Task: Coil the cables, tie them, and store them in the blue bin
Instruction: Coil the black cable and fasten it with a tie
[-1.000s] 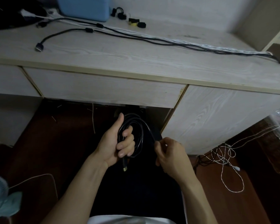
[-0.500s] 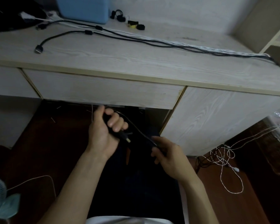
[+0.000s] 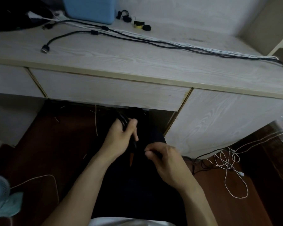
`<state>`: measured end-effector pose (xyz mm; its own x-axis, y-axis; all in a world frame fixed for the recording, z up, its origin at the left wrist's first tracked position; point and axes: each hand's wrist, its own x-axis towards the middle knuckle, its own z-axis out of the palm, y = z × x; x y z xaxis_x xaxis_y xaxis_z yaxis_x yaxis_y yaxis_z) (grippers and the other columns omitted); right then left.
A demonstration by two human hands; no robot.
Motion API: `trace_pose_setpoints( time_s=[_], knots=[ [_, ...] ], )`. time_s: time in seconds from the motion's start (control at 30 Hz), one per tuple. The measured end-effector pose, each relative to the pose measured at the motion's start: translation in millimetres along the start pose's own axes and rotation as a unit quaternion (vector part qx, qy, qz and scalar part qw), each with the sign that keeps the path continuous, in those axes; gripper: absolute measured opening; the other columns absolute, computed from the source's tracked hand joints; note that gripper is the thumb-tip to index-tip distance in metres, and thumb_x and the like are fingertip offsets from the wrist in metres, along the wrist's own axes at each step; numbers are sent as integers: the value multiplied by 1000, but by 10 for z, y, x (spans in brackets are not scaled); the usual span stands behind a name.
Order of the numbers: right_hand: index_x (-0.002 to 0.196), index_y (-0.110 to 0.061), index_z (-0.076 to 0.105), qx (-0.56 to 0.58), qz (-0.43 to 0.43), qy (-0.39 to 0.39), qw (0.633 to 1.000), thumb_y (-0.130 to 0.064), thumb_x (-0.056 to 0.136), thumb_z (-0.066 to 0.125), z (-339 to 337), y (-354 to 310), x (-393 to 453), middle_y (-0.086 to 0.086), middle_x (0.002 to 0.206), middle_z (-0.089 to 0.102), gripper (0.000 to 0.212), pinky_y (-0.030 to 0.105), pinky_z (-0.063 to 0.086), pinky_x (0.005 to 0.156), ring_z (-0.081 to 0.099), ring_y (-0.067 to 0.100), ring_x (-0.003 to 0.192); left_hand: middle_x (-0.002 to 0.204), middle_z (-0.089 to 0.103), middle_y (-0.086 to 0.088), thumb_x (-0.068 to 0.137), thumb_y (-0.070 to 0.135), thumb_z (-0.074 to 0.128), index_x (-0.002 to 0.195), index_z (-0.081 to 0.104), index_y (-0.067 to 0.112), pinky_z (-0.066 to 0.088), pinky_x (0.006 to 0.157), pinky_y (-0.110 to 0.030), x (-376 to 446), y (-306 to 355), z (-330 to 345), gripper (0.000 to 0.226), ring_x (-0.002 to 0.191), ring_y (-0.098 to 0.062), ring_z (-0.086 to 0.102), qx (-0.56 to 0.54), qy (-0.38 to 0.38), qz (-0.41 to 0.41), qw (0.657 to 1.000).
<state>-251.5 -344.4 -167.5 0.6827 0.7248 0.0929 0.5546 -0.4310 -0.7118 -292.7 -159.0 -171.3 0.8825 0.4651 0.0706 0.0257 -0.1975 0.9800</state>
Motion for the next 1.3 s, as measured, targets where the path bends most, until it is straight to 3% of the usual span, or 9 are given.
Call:
trace_pose_setpoints(
  time_s=[0.17,0.3,0.4,0.53,0.73,0.83,1.07,1.23,1.3],
  knots=[
    [94,-27,76,-17,-60,67,996,-34,93,66,-33,-26,-6,-13,89,59,12,18,47,70,60,3,80,69,68,-3,99,45,49,89,58,17,52,78,-32,-117,-14,132,31,72,-11,68,113,-197,-47,973],
    [76,-23,70,26,-40,148,988,-48,66,84,-128,-40,-19,-13,78,61,30,12,45,62,61,5,72,57,62,-5,101,49,43,78,58,16,54,87,-43,-160,115,27,44,69,-31,66,67,-304,-106,944],
    [67,-33,58,67,-12,157,985,-53,51,89,-150,-18,-26,-11,68,59,40,14,42,55,58,7,63,53,50,-3,100,53,43,70,54,15,50,96,-43,-195,201,-46,50,54,-28,49,-2,-412,-147,899],
    [69,-29,64,120,-15,104,987,-53,60,86,-274,108,-55,-7,71,64,34,16,45,58,62,11,65,52,38,-4,96,45,57,74,53,15,33,50,-32,-156,182,-156,37,41,-16,35,-117,-473,-129,864],
    [74,-19,73,170,73,117,976,-23,79,75,-589,331,-164,-12,63,66,7,9,42,55,58,0,57,40,29,5,91,30,67,57,33,16,34,45,-26,-109,86,-272,50,30,-7,32,-333,-361,-77,868],
    [75,-19,71,140,149,142,968,-36,86,66,-635,503,-205,-11,61,64,20,12,42,53,53,1,54,39,32,9,81,30,77,65,37,15,36,43,-23,-54,64,-237,46,29,-4,32,-480,-238,-111,837],
    [83,-29,71,-46,264,-14,963,-30,93,67,-666,878,-329,-11,72,69,11,17,41,55,64,0,68,39,30,10,93,32,53,68,52,18,35,43,-20,12,9,-228,29,30,-6,30,-543,-70,-142,825],
    [102,-13,78,-46,312,223,922,-27,93,69,-630,981,-310,5,74,69,19,29,44,67,69,25,79,41,26,8,91,34,57,69,50,17,31,43,-24,-26,49,-251,29,31,-7,25,-385,-154,-198,888],
    [102,-13,76,70,264,349,897,-23,95,66,-636,924,-273,6,78,71,16,30,54,70,72,27,84,43,25,7,89,37,61,69,51,17,30,43,-26,-53,61,-251,30,32,-8,24,-313,-184,-211,908]
  ],
)
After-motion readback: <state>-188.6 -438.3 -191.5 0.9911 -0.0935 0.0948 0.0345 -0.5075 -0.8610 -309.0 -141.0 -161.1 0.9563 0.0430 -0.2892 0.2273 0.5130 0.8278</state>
